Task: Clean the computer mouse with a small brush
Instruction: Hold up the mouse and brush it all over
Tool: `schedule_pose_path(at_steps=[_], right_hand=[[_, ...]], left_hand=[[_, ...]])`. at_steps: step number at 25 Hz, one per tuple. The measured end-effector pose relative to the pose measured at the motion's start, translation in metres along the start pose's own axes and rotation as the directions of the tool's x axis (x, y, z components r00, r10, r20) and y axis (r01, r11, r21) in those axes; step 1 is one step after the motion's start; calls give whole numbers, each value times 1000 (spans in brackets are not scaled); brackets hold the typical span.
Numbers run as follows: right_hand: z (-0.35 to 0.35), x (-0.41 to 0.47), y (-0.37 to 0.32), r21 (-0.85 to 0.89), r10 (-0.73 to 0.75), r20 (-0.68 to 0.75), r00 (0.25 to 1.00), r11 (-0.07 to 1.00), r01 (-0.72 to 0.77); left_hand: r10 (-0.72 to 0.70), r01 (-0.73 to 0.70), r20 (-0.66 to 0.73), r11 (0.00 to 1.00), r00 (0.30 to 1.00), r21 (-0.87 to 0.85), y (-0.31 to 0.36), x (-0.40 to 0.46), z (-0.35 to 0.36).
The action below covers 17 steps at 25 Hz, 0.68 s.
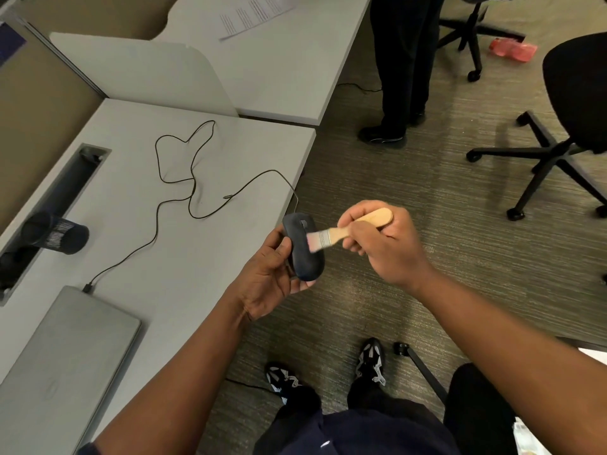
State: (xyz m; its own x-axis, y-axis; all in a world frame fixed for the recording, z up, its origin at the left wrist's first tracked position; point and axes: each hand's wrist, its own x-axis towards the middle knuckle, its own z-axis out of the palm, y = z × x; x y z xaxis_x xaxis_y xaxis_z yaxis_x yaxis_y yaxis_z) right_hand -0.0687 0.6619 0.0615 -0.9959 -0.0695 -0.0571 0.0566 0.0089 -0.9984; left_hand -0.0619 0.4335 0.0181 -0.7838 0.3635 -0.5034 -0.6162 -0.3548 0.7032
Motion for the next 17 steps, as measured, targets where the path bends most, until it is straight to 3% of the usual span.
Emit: schedule_pose_path(at_steps=[4,8,13,17], right_hand=[[8,3,-4,-99,-112,14,994,989,112],[7,-1,-5,-149,-44,75,996,987,55],[9,3,-9,-153,-126,-18,992,981,122],[11,1,-11,-198,-52,61,997,978,63]], left_hand=[[4,-5,38,999,999,37,-2,0,1],[-5,5,10,999,1000,41,-3,-2,-1],[-6,5,5,998,1000,56,-6,-4,-3],[-3,4,-16,997,1000,80,-6,-4,-2]])
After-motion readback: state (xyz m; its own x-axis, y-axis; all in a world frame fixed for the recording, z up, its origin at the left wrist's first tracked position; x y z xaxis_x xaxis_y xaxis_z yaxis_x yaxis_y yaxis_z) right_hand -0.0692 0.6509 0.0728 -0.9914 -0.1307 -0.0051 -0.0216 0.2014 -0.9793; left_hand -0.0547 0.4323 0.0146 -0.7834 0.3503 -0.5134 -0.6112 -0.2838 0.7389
